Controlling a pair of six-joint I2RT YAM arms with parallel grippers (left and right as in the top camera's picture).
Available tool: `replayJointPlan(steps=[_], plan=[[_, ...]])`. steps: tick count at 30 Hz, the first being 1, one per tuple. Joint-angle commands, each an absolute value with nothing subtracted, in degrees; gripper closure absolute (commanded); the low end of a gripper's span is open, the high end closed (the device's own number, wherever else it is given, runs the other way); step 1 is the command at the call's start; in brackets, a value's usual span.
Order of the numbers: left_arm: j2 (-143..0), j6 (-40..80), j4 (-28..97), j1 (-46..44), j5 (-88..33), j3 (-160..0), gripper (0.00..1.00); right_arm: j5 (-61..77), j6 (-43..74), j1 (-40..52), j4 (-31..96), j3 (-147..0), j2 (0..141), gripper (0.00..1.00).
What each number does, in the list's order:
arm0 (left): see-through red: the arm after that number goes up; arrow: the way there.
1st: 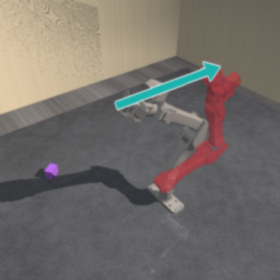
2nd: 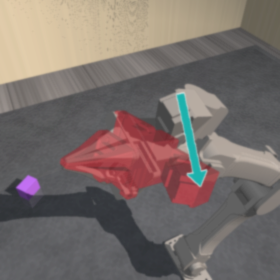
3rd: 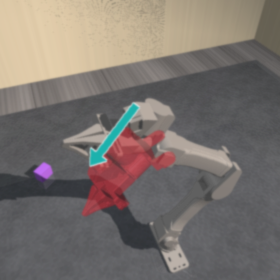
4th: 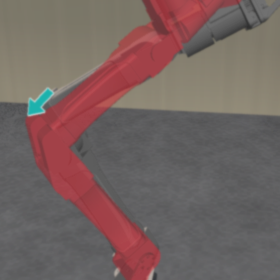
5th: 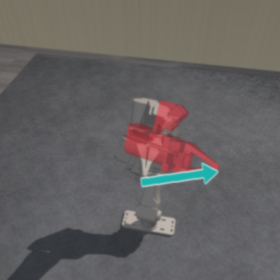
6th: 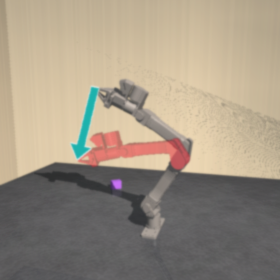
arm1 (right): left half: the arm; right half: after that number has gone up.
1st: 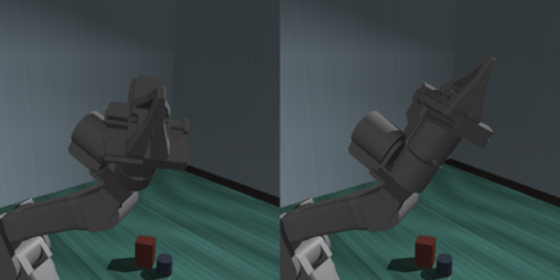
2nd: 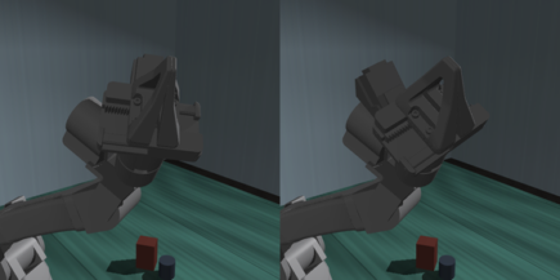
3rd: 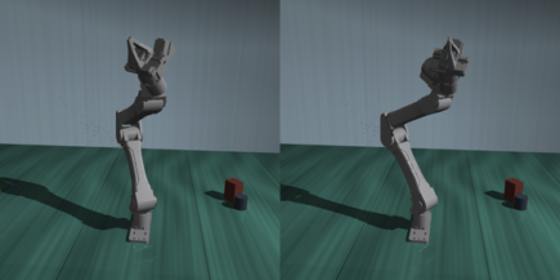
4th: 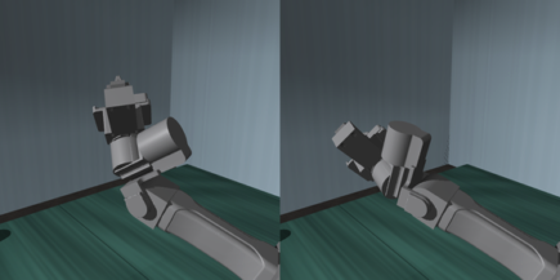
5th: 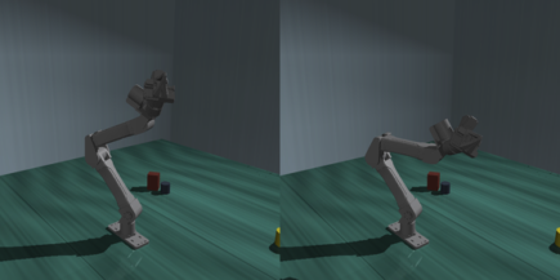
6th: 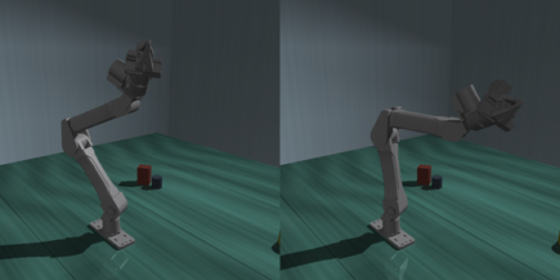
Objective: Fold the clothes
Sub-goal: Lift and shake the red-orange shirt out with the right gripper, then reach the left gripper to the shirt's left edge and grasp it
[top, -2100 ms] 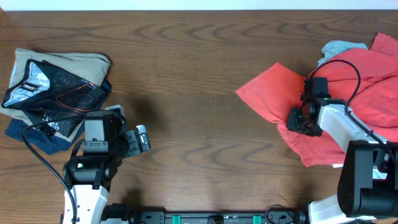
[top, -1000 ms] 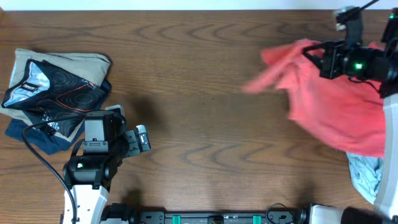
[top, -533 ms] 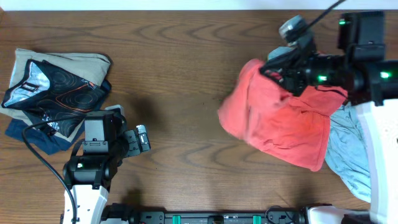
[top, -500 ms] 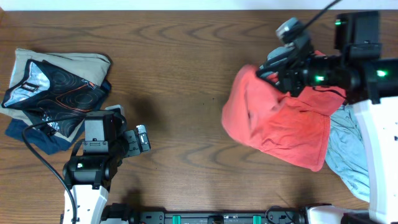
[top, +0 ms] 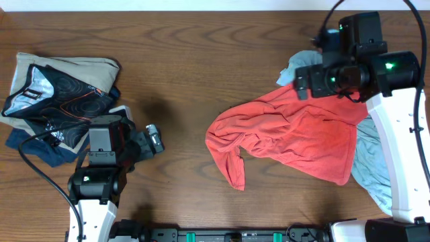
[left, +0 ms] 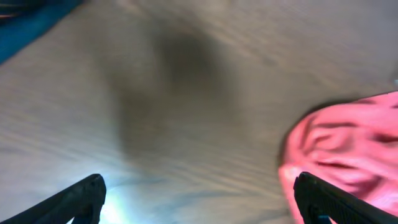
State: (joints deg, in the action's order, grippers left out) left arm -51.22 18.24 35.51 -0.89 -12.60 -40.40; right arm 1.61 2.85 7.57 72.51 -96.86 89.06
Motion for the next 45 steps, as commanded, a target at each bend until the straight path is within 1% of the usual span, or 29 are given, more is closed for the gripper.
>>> replayJointPlan(steps=[1, 8, 13, 19, 24, 26, 27, 28, 30, 31, 32, 35, 38, 41, 43, 45], plan=[[-52.38, 20.95, 34.59, -1.13, -22.0, -41.58, 0.02, -7.94, 8.64, 5.48, 73.67, -96.64, 89.06, 0.01], [-60.55, 20.91, 34.57, -2.74, -32.36, -41.54, 0.02, -7.75, 9.41, 1.8, 76.07, -96.64, 89.06, 0.01], [-69.78, 20.91, 32.14, -10.13, -35.57, -41.54, 0.02, -6.85, 9.39, -0.6, 77.52, -96.64, 89.06, 0.01], [-80.88, 21.12, 21.85, -21.52, -36.69, -41.54, 0.02, -6.87, 9.39, -1.56, 78.76, -96.62, 89.06, 0.01], [-88.99, 21.12, 11.38, -26.48, -36.32, -41.54, 0.0, -6.87, 9.37, -1.56, 79.11, -96.64, 89.06, 0.01], [-91.96, 21.12, 7.75, -27.38, -34.7, -41.54, 0.09, -6.9, 9.37, -1.56, 79.13, -96.64, 89.06, 0.01], [-93.36, 21.1, 6.15, -27.66, -33.28, -41.54, 0.21, -6.87, 9.37, -1.54, 79.15, -96.64, 89.06, 0.01], [-94.39, 21.1, 4.99, -27.73, -32.03, -41.54, 0.37, -6.87, 9.37, -1.54, 79.2, -96.64, 89.06, 0.01], [-95.77, 21.1, 3.33, -27.57, -29.1, -41.54, 0.74, -6.87, 9.37, -1.56, 79.33, -96.64, 89.06, 0.01], [-95.92, 21.1, 2.7, -27.33, -27.62, -41.54, 0.91, -6.98, 9.37, -1.56, 79.37, -96.64, 89.06, 0.01], [-95.85, 21.04, 2.17, -26.94, -25.91, -41.63, 0.94, -7.09, 9.37, -1.56, 79.48, -96.64, 89.06, 0.01], [-94.19, 16.91, 2.92, -24.56, -20.4, -43.92, 0.94, -7.07, 9.39, -1.56, 79.75, -96.62, 89.06, 0.01], [-90.85, 12.45, 6.85, -21.12, -10.81, -49.71, 0.94, -7.07, 9.39, -1.54, 79.99, -96.62, 89.06, 0.01], [-87.77, 10.44, 9.93, -17.04, 0.47, -58.33, 0.94, -7.07, 9.39, -1.54, 80.16, -96.62, 89.06, 0.01], [-86.89, 9.85, 10.44, -14.11, 3.57, -64.18, 0.94, -7.07, 9.37, -1.54, 80.18, -96.62, 89.06, 0.01], [-86.8, 9.93, 10.5, -11.33, 3.66, -68.77, 0.94, -7.07, 9.39, -1.54, 80.2, -96.62, 89.06, 0.01]])
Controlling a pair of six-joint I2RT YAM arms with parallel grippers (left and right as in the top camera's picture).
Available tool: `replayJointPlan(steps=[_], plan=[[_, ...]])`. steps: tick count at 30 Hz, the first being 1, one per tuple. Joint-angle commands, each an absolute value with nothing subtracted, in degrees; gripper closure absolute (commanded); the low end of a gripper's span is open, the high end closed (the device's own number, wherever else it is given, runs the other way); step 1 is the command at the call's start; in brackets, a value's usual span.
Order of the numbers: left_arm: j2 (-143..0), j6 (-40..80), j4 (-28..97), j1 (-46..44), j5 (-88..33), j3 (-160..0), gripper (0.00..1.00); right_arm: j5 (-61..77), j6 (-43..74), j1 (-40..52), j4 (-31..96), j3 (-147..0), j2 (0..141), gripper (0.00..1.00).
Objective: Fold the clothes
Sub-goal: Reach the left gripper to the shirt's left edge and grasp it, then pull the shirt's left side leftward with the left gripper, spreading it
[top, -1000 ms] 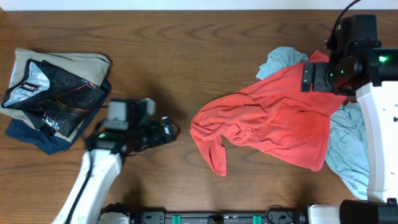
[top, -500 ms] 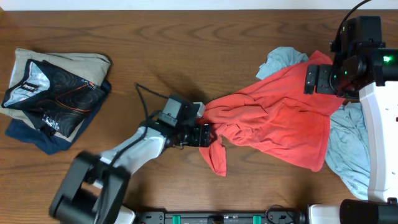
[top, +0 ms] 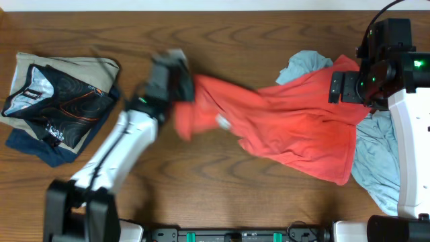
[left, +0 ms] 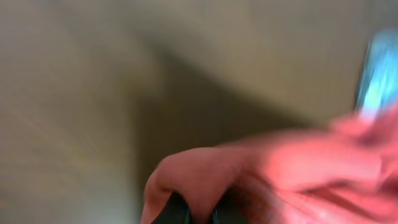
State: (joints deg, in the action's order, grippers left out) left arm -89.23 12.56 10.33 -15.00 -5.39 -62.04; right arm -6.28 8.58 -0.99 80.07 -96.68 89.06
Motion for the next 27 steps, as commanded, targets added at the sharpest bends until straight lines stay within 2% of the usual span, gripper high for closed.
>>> replayJointPlan(steps=[1, 2, 3, 5, 6, 11, 16, 22, 27], plan=[[-86.8, 10.13, 10.7, -10.04, 3.66, -70.5, 0.94, -7.05, 9.39, -1.54, 80.23, -96.62, 89.06, 0.01], [-86.8, 10.2, 11.0, -8.75, 3.66, -71.66, 0.93, -7.05, 9.39, -1.54, 80.29, -96.62, 89.06, 0.01], [-86.8, 10.63, 11.62, -7.68, 3.62, -72.18, 0.78, -7.05, 9.39, -1.54, 80.38, -96.62, 89.06, 0.01], [-86.85, 11.68, 13.91, -6.37, 3.14, -72.18, 0.12, -7.05, 9.39, -1.54, 80.47, -96.62, 89.06, 0.01], [-87.11, 11.66, 16.49, -5.98, 2.35, -72.18, 0.02, -7.05, 9.39, -1.54, 80.51, -96.62, 89.06, 0.01], [-88.99, 11.66, 31.66, -6.26, -5.23, -72.12, 0.02, -7.05, 9.39, -1.54, 80.51, -96.62, 89.06, 0.01], [-92.07, 14.24, 44.71, -8.75, -21.43, -71.31, 0.02, -7.07, 9.37, -1.54, 80.53, -96.62, 89.06, 0.01], [-96.27, 20.93, 46.54, -16.01, -25.43, -67.11, 0.02, -7.05, 9.37, -1.54, 80.77, -96.62, 89.06, 0.01], [-101.49, 26.85, 42.19, -24.32, -25.47, -64.82, 0.02, -7.05, 9.37, -1.54, 80.88, -96.62, 89.06, 0.01]])
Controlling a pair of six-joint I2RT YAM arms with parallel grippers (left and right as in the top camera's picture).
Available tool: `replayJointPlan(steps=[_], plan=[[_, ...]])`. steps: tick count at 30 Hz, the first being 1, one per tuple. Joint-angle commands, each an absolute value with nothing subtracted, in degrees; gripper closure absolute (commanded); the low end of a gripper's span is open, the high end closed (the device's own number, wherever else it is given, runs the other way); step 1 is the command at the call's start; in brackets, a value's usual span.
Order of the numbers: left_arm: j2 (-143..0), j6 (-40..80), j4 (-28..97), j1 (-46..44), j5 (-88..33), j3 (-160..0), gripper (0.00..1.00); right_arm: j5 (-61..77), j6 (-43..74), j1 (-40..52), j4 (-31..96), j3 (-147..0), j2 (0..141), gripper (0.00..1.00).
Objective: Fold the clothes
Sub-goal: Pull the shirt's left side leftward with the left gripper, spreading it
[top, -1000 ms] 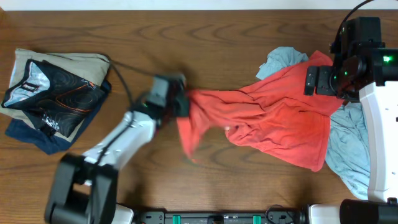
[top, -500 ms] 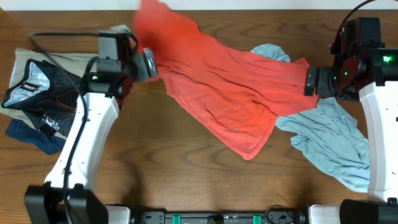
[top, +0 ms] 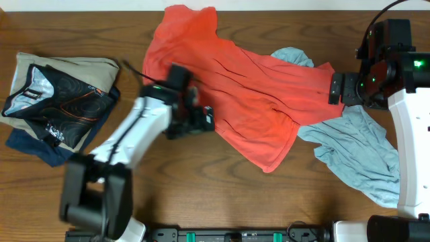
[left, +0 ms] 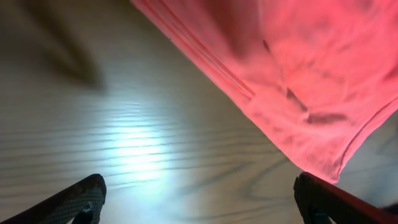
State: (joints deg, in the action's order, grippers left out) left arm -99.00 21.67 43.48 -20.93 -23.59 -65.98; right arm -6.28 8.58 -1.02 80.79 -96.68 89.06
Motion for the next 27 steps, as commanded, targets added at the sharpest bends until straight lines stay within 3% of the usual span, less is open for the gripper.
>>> replayJointPlan(steps=[1, 13, 17, 20, 21, 22, 27], plan=[[-102.65, 27.81, 40.97, -25.82, -25.47, -64.6, 0.02, -7.05, 9.37, -1.54, 80.9, -96.62, 89.06, 0.01], [-112.07, 36.97, 20.73, -38.06, -22.85, -64.55, 0.02, -7.07, 9.37, -1.54, 81.32, -96.62, 89.06, 0.01], [-112.05, 36.99, 18.96, -37.36, -16.14, -64.58, 0.3, -7.07, 9.37, -1.54, 81.32, -96.62, 89.06, 0.01], [-112.05, 36.95, 19.46, -36.23, -15.35, -64.58, 0.68, -7.07, 9.34, -1.54, 81.28, -96.62, 89.06, 0.01], [-112.05, 36.95, 20.03, -35.86, -15.33, -64.58, 0.87, -7.07, 9.34, -1.54, 81.25, -96.62, 89.06, 0.01], [-112.05, 36.95, 20.91, -35.35, -15.33, -64.58, 0.94, -7.07, 9.32, -1.54, 81.25, -96.62, 89.06, 0.01], [-111.55, 32.84, 29.85, -31.73, -15.33, -64.58, 0.94, -7.11, 9.02, -1.56, 80.77, -96.62, 89.06, 0.01]])
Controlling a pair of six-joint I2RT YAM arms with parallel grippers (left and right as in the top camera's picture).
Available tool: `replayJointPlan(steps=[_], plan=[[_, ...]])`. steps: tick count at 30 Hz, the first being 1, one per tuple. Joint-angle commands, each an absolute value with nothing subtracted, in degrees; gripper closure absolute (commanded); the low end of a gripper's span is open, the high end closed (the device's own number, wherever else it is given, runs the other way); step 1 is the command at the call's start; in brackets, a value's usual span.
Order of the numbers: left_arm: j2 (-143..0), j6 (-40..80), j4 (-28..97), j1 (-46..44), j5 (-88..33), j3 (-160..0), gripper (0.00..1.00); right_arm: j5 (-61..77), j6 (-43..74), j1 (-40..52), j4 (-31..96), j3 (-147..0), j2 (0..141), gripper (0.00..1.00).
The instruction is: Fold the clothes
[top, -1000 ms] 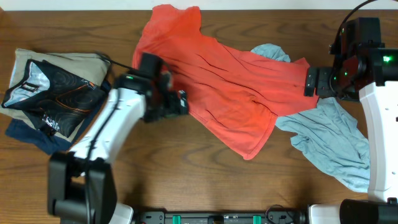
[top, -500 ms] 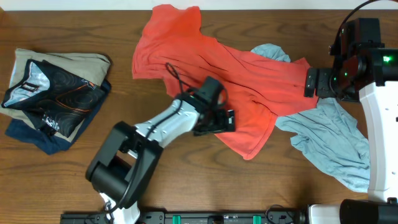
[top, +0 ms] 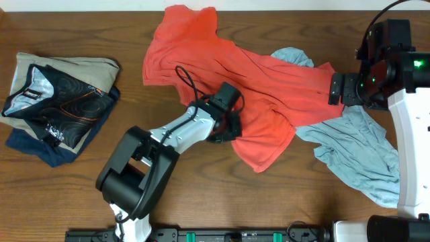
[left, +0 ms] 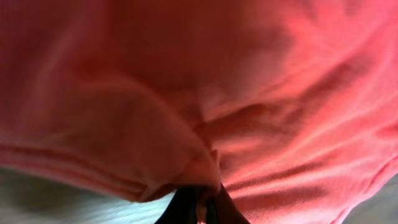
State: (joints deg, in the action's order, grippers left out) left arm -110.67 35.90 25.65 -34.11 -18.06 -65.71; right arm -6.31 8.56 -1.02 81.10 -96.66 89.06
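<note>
A red shirt (top: 222,60) lies spread from the table's far middle down toward the right. My left gripper (top: 228,131) sits on its near hem and is shut on a pinched fold of the red cloth (left: 186,155); the dark fingers (left: 184,208) stand close together under it. At the shirt's right corner is my right gripper (top: 334,87), and the cloth runs up into it. A light blue garment (top: 363,148) lies crumpled at the right, partly under the shirt.
A stack of folded clothes (top: 54,94), with a black patterned piece on top, sits at the left. Bare brown table (top: 168,188) runs along the near side. My left arm reaches across the middle and my right arm stands along the right edge.
My left gripper was open over bare table by the shirt's left hem. Now it is farther right and shut on the near hem. The shirt's lower corner has shifted slightly; the right arm is unmoved.
The red shirt lay bunched at right of centre with my left gripper open near the folded stack and my right on the shirt's top edge. Then both held it, stretched across the table. Then it lay spread and my left was open. Now my left grips its near hem.
</note>
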Motion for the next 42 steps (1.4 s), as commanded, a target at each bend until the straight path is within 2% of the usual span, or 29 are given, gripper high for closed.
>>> replayJointPlan(steps=[1, 5, 9, 11, 18, 23, 26, 35, 42], plan=[[-111.28, 31.03, 32.42, -30.65, -15.35, -64.58, 0.94, -7.14, 8.91, -1.56, 80.58, -96.6, 89.06, 0.01], [-108.33, 20.82, 44.71, -24.49, -14.26, -64.58, 0.94, -7.53, 8.88, -1.56, 79.94, -96.01, 89.21, 0.01], [-103.48, 19.57, 53.63, -14.66, -5.65, -64.58, 0.94, -7.25, 8.88, -1.58, 78.08, -92.31, 89.21, 0.01], [-101.27, 18.83, 55.07, -9.54, -5.5, -64.58, 0.94, -6.31, 8.91, -1.58, 76.95, -89.06, 89.21, 0.03], [-98.39, 18.9, 57.54, 4.34, -9.21, -64.51, 0.94, 0.16, 8.84, -1.52, 67.77, -73.82, 89.21, 0.36], [-98.41, 17.78, 57.6, 6.09, -10.0, -63.48, 0.94, 17.08, -1.48, -0.89, 56.23, -61.54, 89.21, 0.59], [-98.41, 17.87, 57.58, 6.02, -10.04, -63.13, 0.94, 23.46, -2.02, 0.23, 49.45, -54.57, 89.21, 0.75], [-98.41, 17.87, 57.6, 6.04, -10.04, -63.07, 0.94, 24.25, 2.61, 5.28, 31.31, -40.8, 89.23, 0.7], [-98.41, 17.85, 57.58, 6.04, -10.04, -63.07, 0.94, 6.0, 12.6, 5.1, 19.38, -37.32, 89.27, 0.73]])
